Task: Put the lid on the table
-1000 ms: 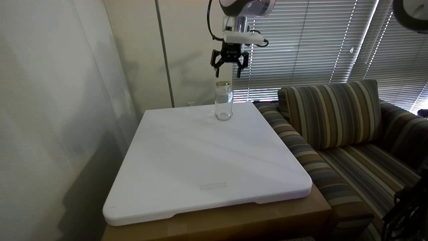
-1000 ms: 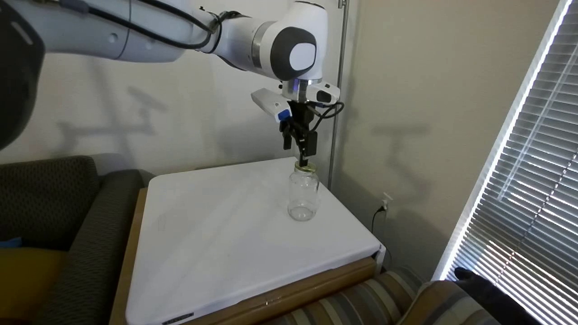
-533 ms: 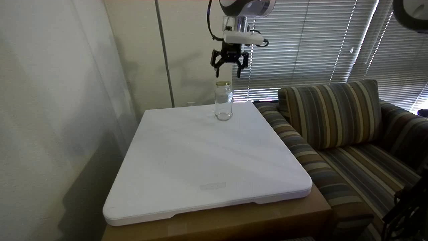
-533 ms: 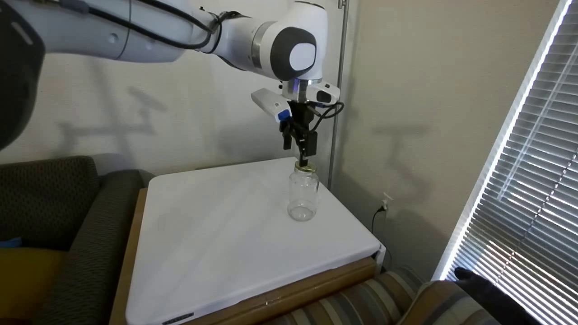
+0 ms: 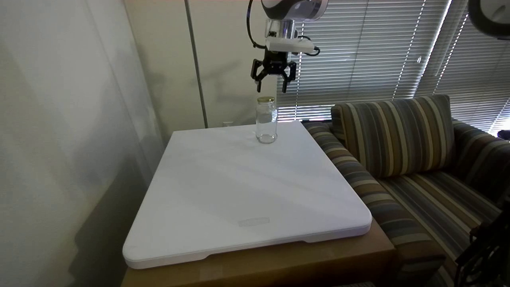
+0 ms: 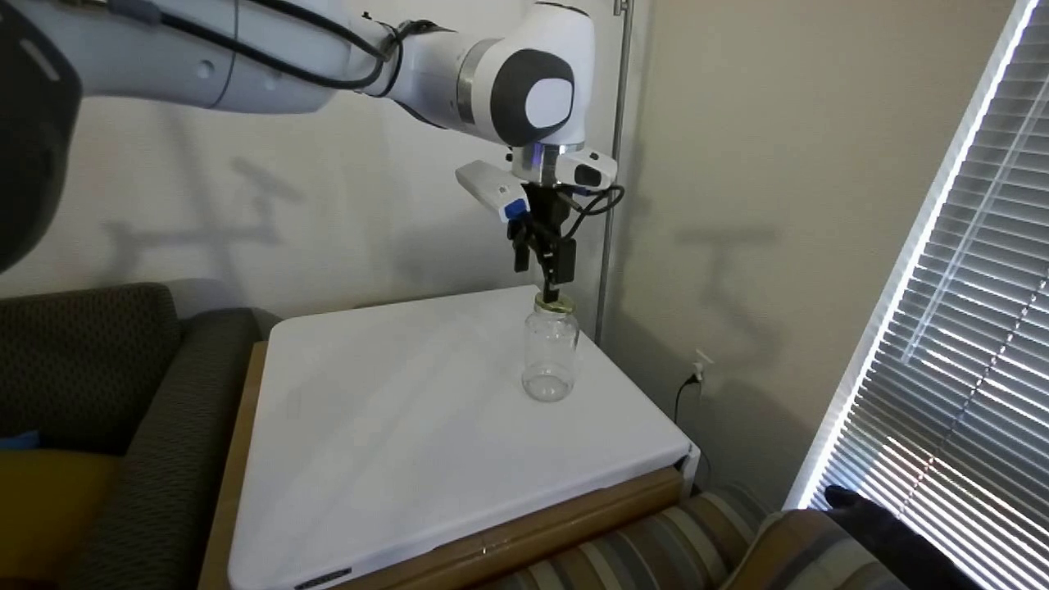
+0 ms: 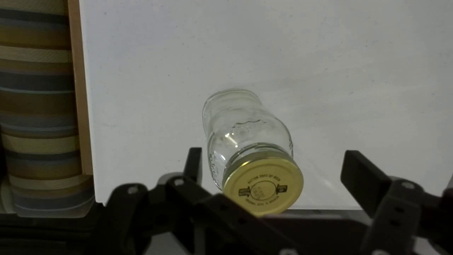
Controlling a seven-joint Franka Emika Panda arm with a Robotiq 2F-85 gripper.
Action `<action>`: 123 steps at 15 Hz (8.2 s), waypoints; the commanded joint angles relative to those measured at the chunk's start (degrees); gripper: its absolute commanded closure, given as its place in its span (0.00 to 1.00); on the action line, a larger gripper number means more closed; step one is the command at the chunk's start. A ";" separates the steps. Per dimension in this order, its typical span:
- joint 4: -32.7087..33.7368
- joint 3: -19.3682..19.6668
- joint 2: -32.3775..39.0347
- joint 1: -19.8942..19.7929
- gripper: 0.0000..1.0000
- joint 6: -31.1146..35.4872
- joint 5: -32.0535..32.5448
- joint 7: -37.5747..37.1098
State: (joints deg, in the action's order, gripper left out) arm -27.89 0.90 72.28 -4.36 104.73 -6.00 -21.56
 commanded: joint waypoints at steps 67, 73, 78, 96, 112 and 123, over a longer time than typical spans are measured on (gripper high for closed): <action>0.76 3.05 -0.87 2.11 0.00 2.39 5.82 -5.13; 0.63 2.70 1.26 2.23 0.00 8.74 5.72 -4.17; 0.42 2.73 3.33 2.30 0.00 12.18 5.80 -4.15; 4.58 3.19 7.94 2.48 0.00 12.81 6.23 -4.32; 4.73 3.67 7.86 2.94 0.50 12.56 7.76 -4.28; 4.80 3.71 7.45 3.99 0.53 9.94 7.75 -5.26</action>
State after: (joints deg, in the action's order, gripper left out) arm -23.79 4.18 79.88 -0.70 116.88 1.25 -26.91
